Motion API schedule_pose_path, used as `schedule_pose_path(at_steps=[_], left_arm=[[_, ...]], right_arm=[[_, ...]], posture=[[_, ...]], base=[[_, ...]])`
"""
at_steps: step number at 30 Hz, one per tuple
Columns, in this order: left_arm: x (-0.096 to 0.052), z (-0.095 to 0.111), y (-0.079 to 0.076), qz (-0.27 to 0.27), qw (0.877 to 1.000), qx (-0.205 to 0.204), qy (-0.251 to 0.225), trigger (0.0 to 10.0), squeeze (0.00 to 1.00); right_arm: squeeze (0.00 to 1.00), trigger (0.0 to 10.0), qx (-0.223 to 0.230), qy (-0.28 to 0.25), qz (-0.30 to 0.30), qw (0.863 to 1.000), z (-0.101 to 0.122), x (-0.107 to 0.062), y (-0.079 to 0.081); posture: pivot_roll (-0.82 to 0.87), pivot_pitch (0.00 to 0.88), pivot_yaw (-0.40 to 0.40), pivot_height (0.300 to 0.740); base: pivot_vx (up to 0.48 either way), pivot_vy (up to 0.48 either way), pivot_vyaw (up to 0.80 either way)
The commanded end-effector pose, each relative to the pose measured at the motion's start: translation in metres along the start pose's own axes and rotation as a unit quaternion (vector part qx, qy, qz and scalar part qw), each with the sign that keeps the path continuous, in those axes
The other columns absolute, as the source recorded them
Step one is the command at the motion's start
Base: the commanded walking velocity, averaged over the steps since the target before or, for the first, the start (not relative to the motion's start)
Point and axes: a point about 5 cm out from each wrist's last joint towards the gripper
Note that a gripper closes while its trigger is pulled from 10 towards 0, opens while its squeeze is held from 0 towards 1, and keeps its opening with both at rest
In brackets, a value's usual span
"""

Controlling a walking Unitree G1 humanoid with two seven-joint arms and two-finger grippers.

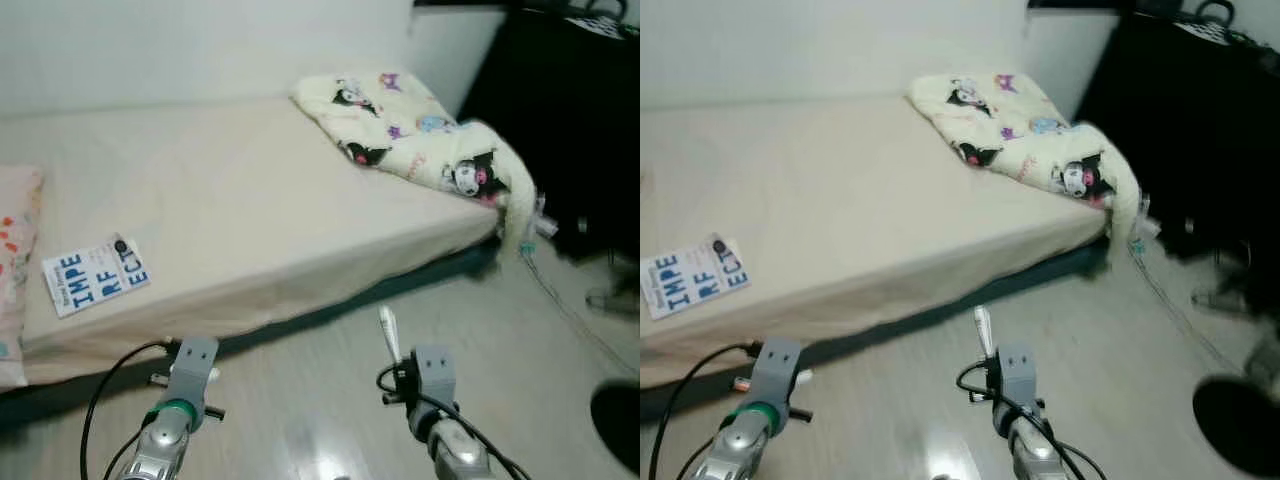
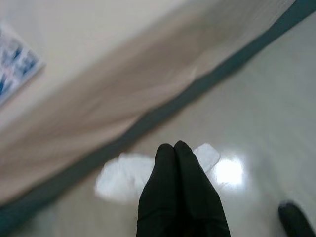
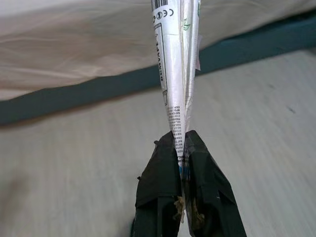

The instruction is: Clean up the room

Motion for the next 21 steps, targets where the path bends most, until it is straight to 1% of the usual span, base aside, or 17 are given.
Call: schedule_pose_path(at_steps=[1, 3, 4, 6, 11, 12, 14, 19, 21], left_arm=[[0.0, 0.002, -0.004, -0.003, 1.0, -0.001, -0.007, 10.0, 0.0], [0.001, 0.004, -0.003, -0.002, 1.0, -0.001, -0.01, 10.0, 0.0], [0.004, 0.01, -0.001, 0.001, 1.0, -0.005, -0.021, 10.0, 0.0], [0.004, 0.01, -0.001, 0.001, 1.0, -0.005, -0.021, 10.0, 0.0], [0.006, 0.018, 0.002, 0.004, 0.999, -0.011, -0.038, 10.0, 0.0], [0.006, 0.018, 0.002, 0.004, 0.999, -0.011, -0.038, 10.0, 0.0], [0.007, 0.025, 0.002, 0.003, 0.998, -0.017, -0.052, 10.0, 0.0], [0.008, 0.029, 0.001, 0.002, 0.998, -0.02, -0.062, 10.0, 0.0], [0.009, 0.036, -0.001, -0.003, 0.997, -0.019, -0.077, 10.0, 0.0]], right_arm=[[0.0, 10.0, 0.001, -0.012, -0.003, 1.0, 0.005, 0.001, -0.002], [0.0, 10.0, 0.002, -0.016, -0.003, 1.0, 0.007, 0.002, -0.002], [0.0, 10.0, 0.004, -0.029, 0.0, 1.0, 0.013, 0.005, 0.0], [0.0, 10.0, 0.004, -0.029, 0.0, 1.0, 0.013, 0.005, 0.0], [0.0, 10.0, 0.008, -0.053, 0.007, 0.999, 0.022, 0.008, 0.004], [0.0, 10.0, 0.008, -0.053, 0.007, 0.999, 0.022, 0.008, 0.004], [0.0, 10.0, 0.011, -0.072, 0.014, 0.997, 0.029, 0.01, 0.007], [0.0, 10.0, 0.012, -0.079, 0.016, 0.997, 0.032, 0.011, 0.008], [0.0, 10.0, 0.014, -0.086, 0.016, 0.996, 0.034, 0.011, 0.008]], posture=[[0.0, 0.002, 0.001, 0.72], [0.0, 0.002, 0.001, 0.72], [0.0, 0.0, 0.003, 0.72], [0.0, 0.0, 0.003, 0.72], [-0.01, 0.0, 0.006, 0.72], [-0.01, 0.0, 0.006, 0.72], [-0.01, 0.0, 0.009, 0.72], [-0.01, 0.0, 0.009, 0.72], [-0.02, 0.0, 0.019, 0.72]], base=[[0.0, 0.0, -0.78], [0.0, 0.0, -0.78], [0.0, 0.0, -0.78], [0.0, 0.0, -0.78], [0.0, 0.0, -0.78], [0.0, 0.0, -0.78], [0.0, 0.0, -0.78], [0.0, 0.0, -0.78], [0.0, 0.0, -0.77]])
Point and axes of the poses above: a point about 5 cm out from each wrist's last joint towards the gripper, its own x axis pointing out of the wrist towards the gripper, its own z axis along the axis of the wrist's last joint, y = z × x, and after that the axes turned 13 degrees about x, right-handed
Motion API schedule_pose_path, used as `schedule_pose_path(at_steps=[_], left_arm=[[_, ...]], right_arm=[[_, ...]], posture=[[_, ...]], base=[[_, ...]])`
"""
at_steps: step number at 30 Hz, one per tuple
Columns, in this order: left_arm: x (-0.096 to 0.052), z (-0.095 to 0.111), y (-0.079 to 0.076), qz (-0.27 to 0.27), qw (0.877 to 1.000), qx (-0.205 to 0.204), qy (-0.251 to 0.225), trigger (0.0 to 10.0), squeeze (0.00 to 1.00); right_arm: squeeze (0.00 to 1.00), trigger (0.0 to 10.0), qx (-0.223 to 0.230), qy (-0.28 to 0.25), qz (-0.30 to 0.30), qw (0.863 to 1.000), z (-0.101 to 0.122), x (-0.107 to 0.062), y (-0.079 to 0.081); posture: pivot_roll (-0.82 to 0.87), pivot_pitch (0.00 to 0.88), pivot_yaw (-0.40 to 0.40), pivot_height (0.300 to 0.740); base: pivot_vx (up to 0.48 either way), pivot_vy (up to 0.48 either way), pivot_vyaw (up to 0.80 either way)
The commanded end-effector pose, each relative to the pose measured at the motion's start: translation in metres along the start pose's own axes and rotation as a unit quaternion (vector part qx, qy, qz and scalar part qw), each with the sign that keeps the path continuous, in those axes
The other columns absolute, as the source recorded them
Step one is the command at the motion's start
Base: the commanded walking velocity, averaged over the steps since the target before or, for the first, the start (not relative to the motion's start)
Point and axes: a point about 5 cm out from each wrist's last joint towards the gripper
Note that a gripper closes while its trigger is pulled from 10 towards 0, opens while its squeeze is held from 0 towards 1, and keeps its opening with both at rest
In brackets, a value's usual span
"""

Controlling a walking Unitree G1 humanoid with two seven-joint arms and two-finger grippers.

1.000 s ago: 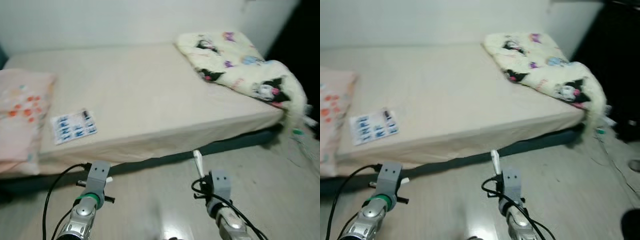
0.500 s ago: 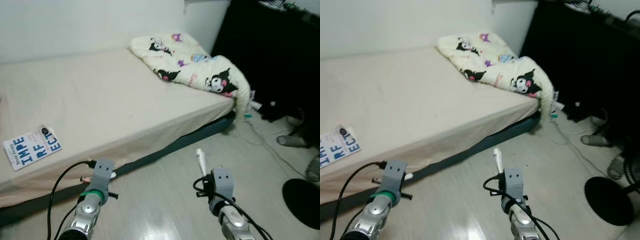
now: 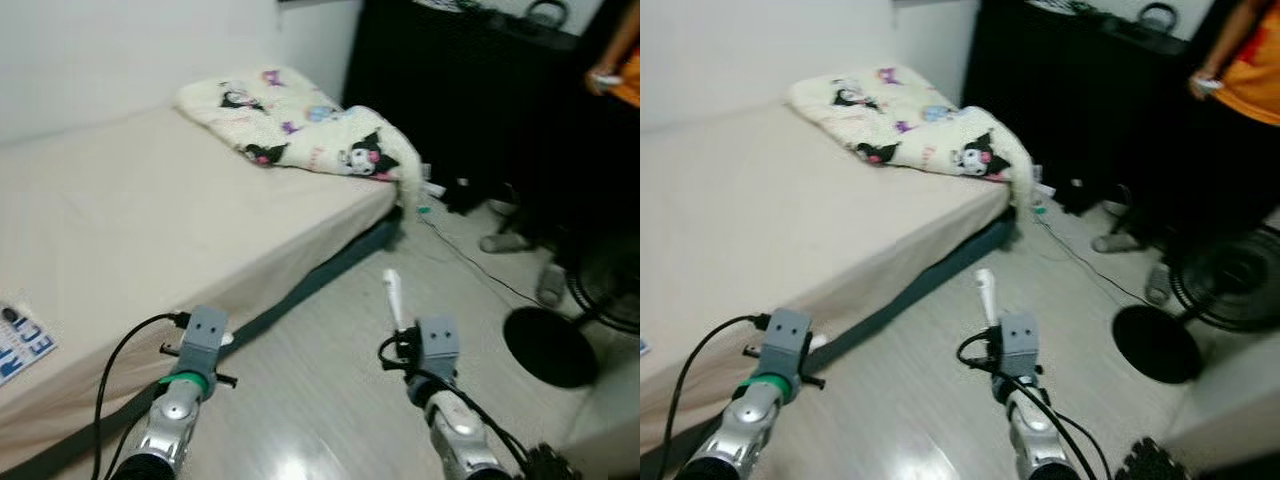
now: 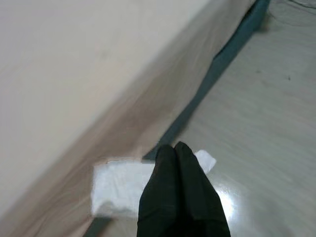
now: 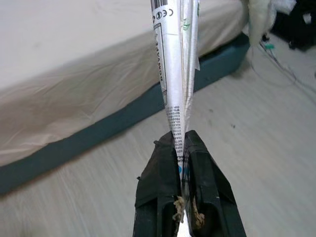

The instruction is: Clean up the room

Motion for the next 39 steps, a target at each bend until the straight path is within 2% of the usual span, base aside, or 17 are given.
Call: schedule_pose_path(at_steps=[1, 10, 39], left_arm=[[0.002, 0.009, -0.008, -0.014, 1.0, -0.002, -0.018, 10.0, 0.0], [0.006, 0.018, -0.009, -0.019, 0.999, -0.002, -0.032, 10.0, 0.0], [0.004, 0.017, -0.014, -0.02, 0.999, -0.011, -0.033, 10.0, 0.0]], right_arm=[[0.0, 10.0, 0.006, -0.001, -0.018, 1.0, -0.002, -0.004, -0.009], [0.0, 10.0, 0.011, -0.008, -0.023, 1.0, -0.002, -0.005, -0.009], [0.0, 10.0, 0.007, -0.014, -0.027, 1.0, 0.001, -0.007, -0.014]], posture=[[-0.02, 0.0, 0.02, 0.72], [-0.03, 0.001, 0.029, 0.72], [-0.03, 0.013, 0.013, 0.72]], base=[[0.0, 0.0, -0.77], [0.0, 0.0, -0.78], [0.0, 0.0, -0.78]])
Point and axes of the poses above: a point about 5 cm out from each wrist's last joint towards the gripper, its own x axis pointing out of the wrist towards the gripper, its own z axis along the axis of the wrist's last joint, y = z × x, and after that the axes turned 13 degrees about x, right-handed
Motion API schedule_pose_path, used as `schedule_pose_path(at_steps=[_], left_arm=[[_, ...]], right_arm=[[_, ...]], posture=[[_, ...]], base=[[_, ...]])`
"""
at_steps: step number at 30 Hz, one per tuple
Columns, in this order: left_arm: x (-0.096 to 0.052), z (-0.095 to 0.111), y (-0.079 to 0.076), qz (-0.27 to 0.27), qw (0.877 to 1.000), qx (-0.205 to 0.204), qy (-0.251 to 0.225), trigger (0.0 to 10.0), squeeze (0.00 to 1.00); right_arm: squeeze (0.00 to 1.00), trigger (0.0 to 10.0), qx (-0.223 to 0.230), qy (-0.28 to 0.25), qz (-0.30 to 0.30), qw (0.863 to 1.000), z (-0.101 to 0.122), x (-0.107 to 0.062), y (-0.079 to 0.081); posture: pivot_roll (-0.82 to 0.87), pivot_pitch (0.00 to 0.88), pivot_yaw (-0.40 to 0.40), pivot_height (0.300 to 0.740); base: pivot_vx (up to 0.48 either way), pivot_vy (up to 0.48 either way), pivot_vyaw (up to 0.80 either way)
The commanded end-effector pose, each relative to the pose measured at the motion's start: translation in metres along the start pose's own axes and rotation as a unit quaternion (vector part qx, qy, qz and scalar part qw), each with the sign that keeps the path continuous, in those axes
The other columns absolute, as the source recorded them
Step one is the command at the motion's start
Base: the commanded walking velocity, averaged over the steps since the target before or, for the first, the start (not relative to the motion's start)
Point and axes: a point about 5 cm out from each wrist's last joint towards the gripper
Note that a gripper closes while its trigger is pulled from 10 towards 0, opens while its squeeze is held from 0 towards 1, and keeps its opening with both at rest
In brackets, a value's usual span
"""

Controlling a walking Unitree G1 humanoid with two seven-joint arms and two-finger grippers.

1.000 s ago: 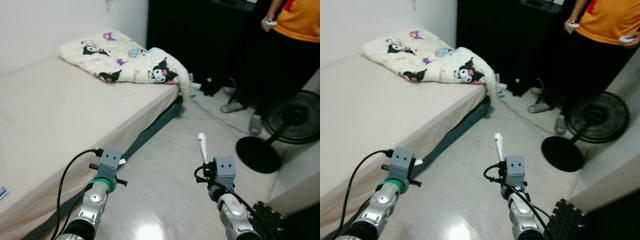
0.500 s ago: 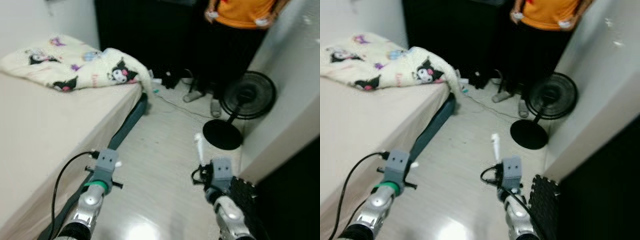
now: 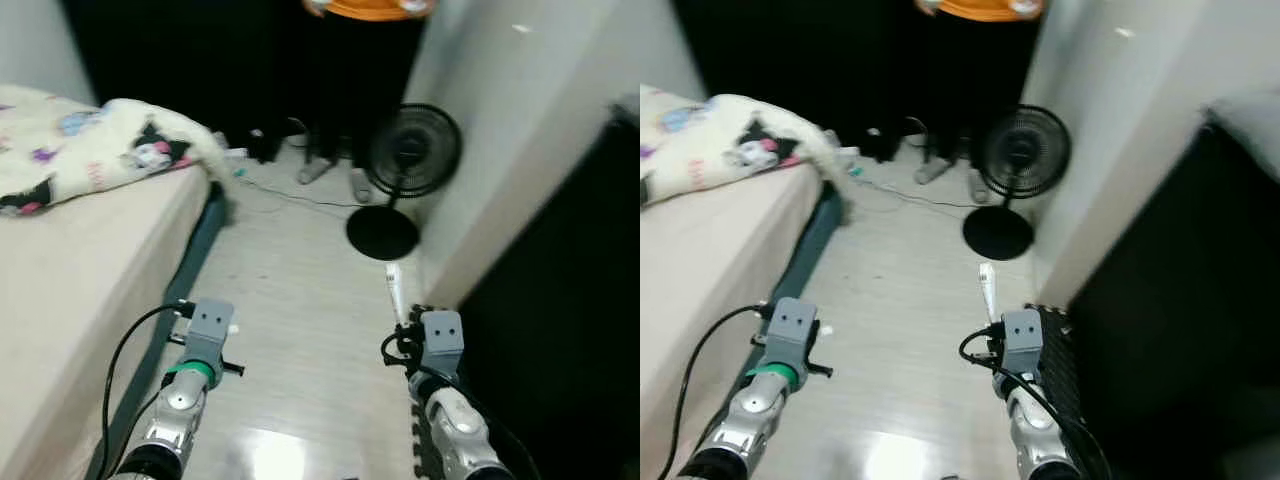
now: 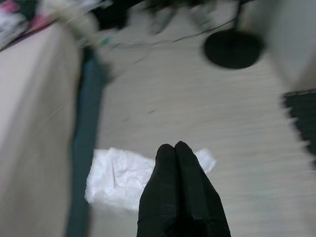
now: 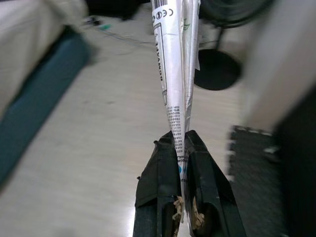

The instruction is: Clean up the room

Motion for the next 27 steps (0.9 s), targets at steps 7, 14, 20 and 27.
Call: schedule_pose_path(at_steps=[7, 14, 20, 27], left_arm=[[-0.0021, -0.0042, -0.0035, -0.004, 1.0, -0.004, 0.008, 10.0, 0.0], [-0.0016, -0.0037, -0.0029, -0.005, 1.0, -0.005, 0.008, 10.0, 0.0], [-0.001, -0.003, -0.0027, -0.006, 1.0, -0.004, 0.008, 10.0, 0.0], [-0.0008, -0.0029, -0.0025, -0.008, 1.0, -0.003, 0.008, 10.0, 0.0]], right_arm=[[0.0, 10.0, 0.006, 0.004, -0.006, 1.0, -0.0028, -0.0017, -0.0008], [0.0, 10.0, 0.006, 0.003, -0.007, 1.0, -0.0025, -0.001, -0.0001], [0.0, 10.0, 0.007, 0.003, -0.008, 1.0, -0.0026, -0.001, 0.0], [0.0, 10.0, 0.009, 0.003, -0.01, 1.0, -0.0026, -0.0008, 0.0004]], posture=[[-0.03, 0.013, 0.013, 0.72], [-0.03, 0.012, 0.016, 0.72], [-0.03, 0.011, 0.019, 0.72], [-0.03, 0.012, 0.022, 0.72]], base=[[0.0, 0.0, -0.78], [0.0, 0.0, -0.78], [0.0, 0.0, -0.78], [0.0, 0.0, -0.78]])
Point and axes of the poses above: a point about 5 cm out from each wrist's last joint towards the gripper, its own x axis pointing out of the wrist towards the gripper, its own z axis along the axis of the wrist's last joint, y = z × x, and after that the axes turned 13 degrees about x, right-handed
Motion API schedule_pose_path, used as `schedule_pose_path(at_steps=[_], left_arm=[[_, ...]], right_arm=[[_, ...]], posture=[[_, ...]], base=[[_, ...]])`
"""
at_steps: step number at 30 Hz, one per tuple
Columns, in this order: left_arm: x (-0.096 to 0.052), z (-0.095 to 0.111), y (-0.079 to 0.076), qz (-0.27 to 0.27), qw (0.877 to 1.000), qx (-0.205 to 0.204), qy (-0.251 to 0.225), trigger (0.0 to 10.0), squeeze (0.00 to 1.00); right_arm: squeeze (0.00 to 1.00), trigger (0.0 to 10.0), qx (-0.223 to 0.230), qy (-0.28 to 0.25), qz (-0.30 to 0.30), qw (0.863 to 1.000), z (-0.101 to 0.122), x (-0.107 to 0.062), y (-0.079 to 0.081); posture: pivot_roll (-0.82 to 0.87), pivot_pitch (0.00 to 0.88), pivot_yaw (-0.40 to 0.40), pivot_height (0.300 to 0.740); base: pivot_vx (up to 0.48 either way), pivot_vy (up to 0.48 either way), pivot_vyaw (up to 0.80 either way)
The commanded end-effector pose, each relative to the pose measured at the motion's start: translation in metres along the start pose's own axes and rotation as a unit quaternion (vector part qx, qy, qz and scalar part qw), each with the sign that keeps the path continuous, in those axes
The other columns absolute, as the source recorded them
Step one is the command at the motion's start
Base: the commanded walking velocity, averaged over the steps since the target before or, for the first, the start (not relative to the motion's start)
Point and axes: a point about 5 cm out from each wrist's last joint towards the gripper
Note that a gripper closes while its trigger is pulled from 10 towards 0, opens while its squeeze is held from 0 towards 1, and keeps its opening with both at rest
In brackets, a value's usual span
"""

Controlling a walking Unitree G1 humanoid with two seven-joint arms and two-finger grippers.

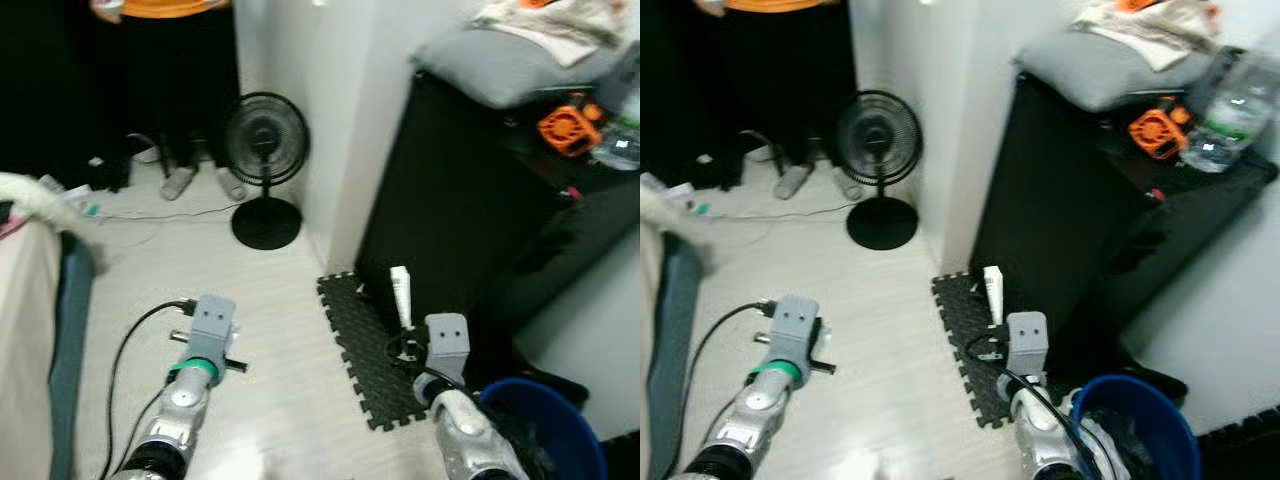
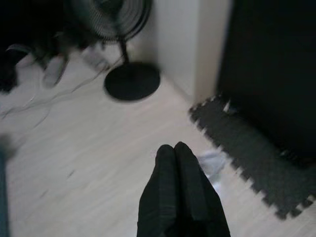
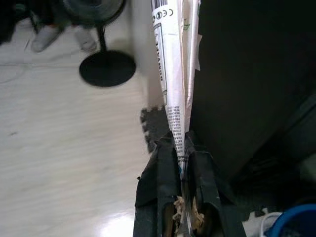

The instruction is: Clean up the room

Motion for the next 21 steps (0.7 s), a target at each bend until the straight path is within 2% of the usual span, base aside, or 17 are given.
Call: schedule_pose_path(at_steps=[1, 10, 21], left_arm=[[-0.005, -0.012, 0.002, 0.0, 1.0, 0.0, 0.024, 10.0, 0.0], [-0.005, -0.013, 0.002, 0.0, 1.0, 0.001, 0.024, 10.0, 0.0], [-0.005, -0.005, 0.001, -0.005, 1.0, 0.004, -0.002, 10.0, 0.0]], right_arm=[[0.0, 10.0, 0.009, 0.011, -0.003, 1.0, -0.008, -0.004, 0.001], [0.0, 10.0, 0.01, 0.007, -0.002, 1.0, -0.007, -0.004, 0.002], [0.0, 10.0, 0.015, -0.018, 0.007, 1.0, 0.004, 0.002, 0.007]], posture=[[-0.03, 0.012, 0.022, 0.72], [-0.03, 0.014, 0.021, 0.72], [-0.03, 0.014, 0.023, 0.72]], base=[[0.0, 0.0, -0.78], [0.0, 0.0, -0.78], [0.0, 0.0, -0.78]])
Point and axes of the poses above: a point about 5 cm out from each wrist's last joint towards the gripper, its own x axis pointing out of the wrist towards the gripper, its own z axis along the axis of the wrist's last joint, y = z × x, and after that the axes turned 13 degrees about x, right-handed
